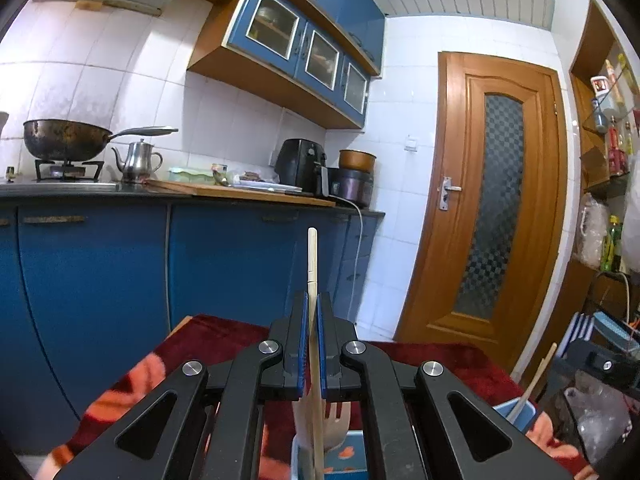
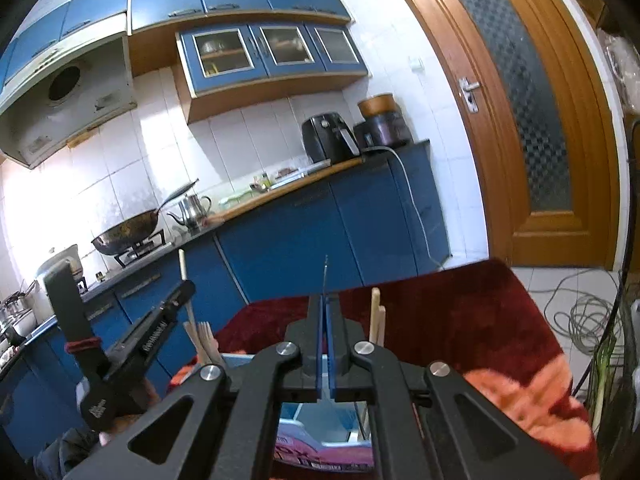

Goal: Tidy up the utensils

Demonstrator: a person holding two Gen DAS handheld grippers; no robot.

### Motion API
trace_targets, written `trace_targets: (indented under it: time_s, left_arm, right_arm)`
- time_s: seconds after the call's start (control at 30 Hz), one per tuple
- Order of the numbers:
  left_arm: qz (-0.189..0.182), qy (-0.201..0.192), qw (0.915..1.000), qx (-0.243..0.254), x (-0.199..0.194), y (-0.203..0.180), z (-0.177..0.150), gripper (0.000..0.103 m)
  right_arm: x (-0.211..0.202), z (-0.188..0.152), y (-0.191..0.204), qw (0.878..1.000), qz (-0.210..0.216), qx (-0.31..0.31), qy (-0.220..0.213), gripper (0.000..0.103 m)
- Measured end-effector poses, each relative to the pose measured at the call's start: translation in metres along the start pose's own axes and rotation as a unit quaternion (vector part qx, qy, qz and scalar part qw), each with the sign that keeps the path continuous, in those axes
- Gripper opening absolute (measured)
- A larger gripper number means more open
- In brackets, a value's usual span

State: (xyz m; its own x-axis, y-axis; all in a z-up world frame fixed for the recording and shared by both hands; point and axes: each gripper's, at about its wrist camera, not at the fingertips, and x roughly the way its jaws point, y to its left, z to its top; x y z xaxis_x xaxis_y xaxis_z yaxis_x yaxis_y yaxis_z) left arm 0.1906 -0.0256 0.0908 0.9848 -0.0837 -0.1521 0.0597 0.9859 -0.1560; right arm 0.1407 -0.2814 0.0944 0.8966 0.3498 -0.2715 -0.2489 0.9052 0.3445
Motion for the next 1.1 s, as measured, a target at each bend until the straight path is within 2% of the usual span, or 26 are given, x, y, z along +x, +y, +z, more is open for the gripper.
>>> trace_targets:
  time_s: [0.23, 0.37, 0.73, 1.1]
  left_arm:
    - [-0.004, 0.019, 0.9998, 0.01, -0.009, -0.001, -0.007, 0.004]
    - [-0.013, 0.042, 0.999, 0.008, -0.013, 0.001, -0.013, 0.007]
    - [-0.042, 0.091, 0.995, 0.006, -0.041, 0.006, -0.01, 0.01]
    - [-0.066, 0.163, 0.9843, 0.015, -0.084, 0.012, -0.008, 0.011]
  right_arm:
    - [0.008, -0.008, -0.002, 1.0, 0.005, 0.008, 0.03, 0.005]
    - [0.004, -0.009, -0.002, 0.999, 0.009, 0.013, 0.034, 0.007]
    - [-0.032, -0.008, 0.005, 1.0, 0.008, 0.022, 0.012, 0.012]
    - [-0.074, -0.023, 0.018, 0.999, -0.007, 0.022, 0.034, 0.017]
